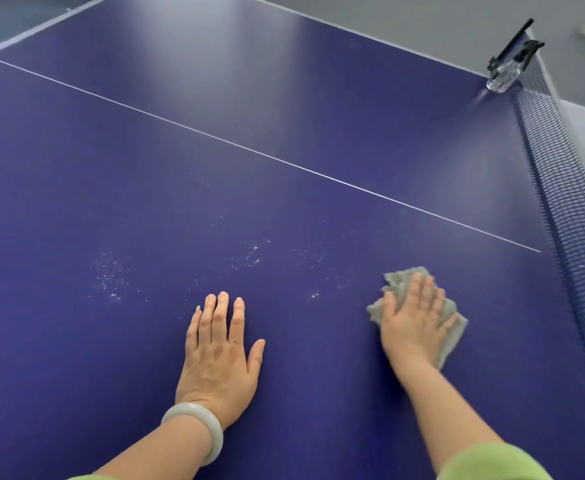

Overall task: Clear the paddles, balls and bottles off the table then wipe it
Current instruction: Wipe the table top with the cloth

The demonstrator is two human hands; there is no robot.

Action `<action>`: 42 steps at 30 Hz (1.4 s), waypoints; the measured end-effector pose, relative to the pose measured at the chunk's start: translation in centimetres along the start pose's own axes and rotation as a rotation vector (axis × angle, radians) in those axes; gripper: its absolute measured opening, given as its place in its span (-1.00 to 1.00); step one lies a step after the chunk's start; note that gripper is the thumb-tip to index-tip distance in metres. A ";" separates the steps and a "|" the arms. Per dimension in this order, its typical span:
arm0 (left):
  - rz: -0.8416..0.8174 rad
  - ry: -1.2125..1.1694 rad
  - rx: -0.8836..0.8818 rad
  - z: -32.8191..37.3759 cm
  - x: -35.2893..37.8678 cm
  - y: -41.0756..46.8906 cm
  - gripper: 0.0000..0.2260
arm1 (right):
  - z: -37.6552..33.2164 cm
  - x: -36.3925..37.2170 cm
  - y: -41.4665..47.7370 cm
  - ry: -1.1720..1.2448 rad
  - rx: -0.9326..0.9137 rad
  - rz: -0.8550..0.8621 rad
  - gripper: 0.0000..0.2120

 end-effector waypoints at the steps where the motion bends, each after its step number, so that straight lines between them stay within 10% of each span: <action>1: -0.005 0.001 0.000 0.0 0.0 0.0 -0.38 | 0.5 -0.6 1.8 0.035 0.107 0.021 -0.34; 4: -0.010 0.001 0.001 0.1 -0.1 0.0 -0.39 | -3.5 0.4 2.5 0.095 0.095 -0.014 -0.38; 10: -0.031 -0.009 -0.005 0.0 -0.1 0.0 -0.33 | -11.0 3.7 -7.4 0.025 -0.765 -0.427 -0.43; 15: -0.024 -0.026 -0.004 0.1 -0.2 0.1 -0.32 | -0.3 -2.1 4.6 -0.050 -0.339 -0.031 -0.43; 19: -0.040 -0.015 0.000 0.0 -0.2 0.1 -0.33 | 0.9 -2.2 9.6 0.086 0.143 -0.046 -0.43; 26: -0.026 0.018 0.006 0.0 0.0 0.0 -0.40 | -13.0 4.4 0.1 0.001 -0.708 -0.429 -0.47; 34: -0.031 0.003 0.006 0.0 0.1 0.0 -0.39 | -4.0 -0.9 14.1 0.056 0.038 -0.123 -0.44; 42: -0.042 0.018 0.009 0.0 -0.2 0.0 -0.40 | -23.4 6.7 11.5 0.051 -0.356 -0.319 -0.43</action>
Point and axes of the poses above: each hand's wrist, its own y-axis towards the middle knuckle, its own x-axis out of the palm, z = x × y, the point moved 7 cm from there along y, towards the middle knuckle, and after that the axes turned 14 degrees about y, right-handed, at the moved point
